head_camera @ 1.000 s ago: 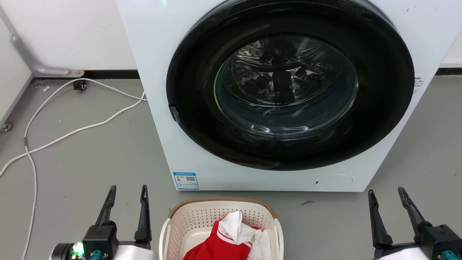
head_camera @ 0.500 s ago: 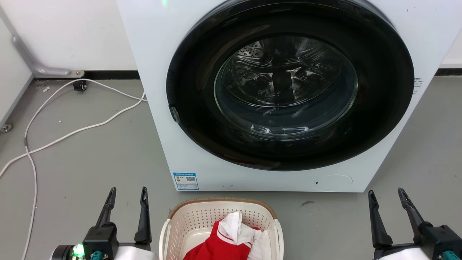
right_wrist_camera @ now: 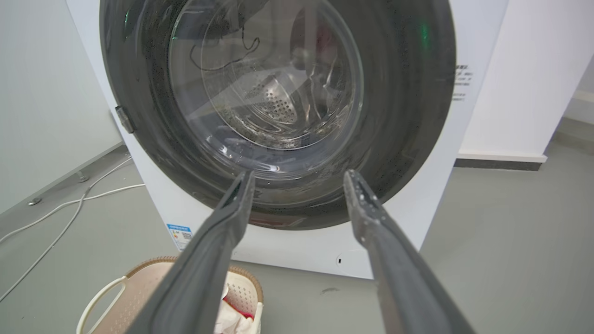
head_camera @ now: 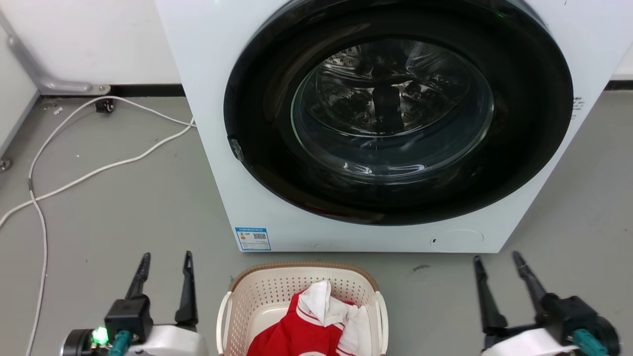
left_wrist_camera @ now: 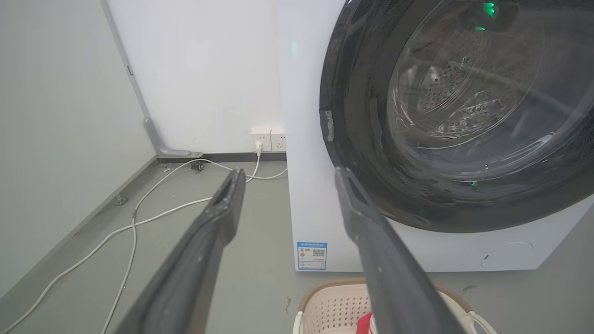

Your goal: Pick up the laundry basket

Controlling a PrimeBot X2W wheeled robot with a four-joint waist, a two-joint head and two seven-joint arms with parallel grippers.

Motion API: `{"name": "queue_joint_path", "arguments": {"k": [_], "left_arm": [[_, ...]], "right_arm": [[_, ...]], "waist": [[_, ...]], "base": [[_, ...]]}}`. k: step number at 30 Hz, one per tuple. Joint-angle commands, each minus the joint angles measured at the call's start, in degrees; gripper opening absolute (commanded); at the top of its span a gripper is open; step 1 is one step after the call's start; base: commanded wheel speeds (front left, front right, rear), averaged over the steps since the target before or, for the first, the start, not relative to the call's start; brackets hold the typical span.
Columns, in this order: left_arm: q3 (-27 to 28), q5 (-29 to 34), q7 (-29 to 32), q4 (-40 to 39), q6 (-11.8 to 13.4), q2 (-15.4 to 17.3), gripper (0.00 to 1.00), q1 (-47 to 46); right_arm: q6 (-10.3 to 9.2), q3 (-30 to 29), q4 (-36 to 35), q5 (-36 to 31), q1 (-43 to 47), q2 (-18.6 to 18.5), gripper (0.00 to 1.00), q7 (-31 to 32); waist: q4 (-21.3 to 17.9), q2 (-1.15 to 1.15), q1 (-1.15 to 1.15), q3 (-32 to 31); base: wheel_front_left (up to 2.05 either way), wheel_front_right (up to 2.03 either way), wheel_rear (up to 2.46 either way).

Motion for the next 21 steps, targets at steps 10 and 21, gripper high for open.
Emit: {"name": "queue_joint_path", "arguments": {"k": [10,21], "left_arm": [[2.27,-1.49,-0.16,10.79,-3.08,2.59,1.00,-7.05],[1.25,-2.39,-0.16,22.93,-5.02,5.19,1.00,-17.40]], "right_arm": [[-0.03,7.25,11.15,2.11,-9.10,-0.12,1.00,-0.11],[-0.03,15.48,25.24,1.91,-21.36,-0.12,1.00,-0.11]], "waist": [[-0.45,0.00,0.00,5.88],[-1.88,0.00,0.00,16.68]], "base": [[0.00,0.00,0.00],[0.00,0.00,0.00]]}}
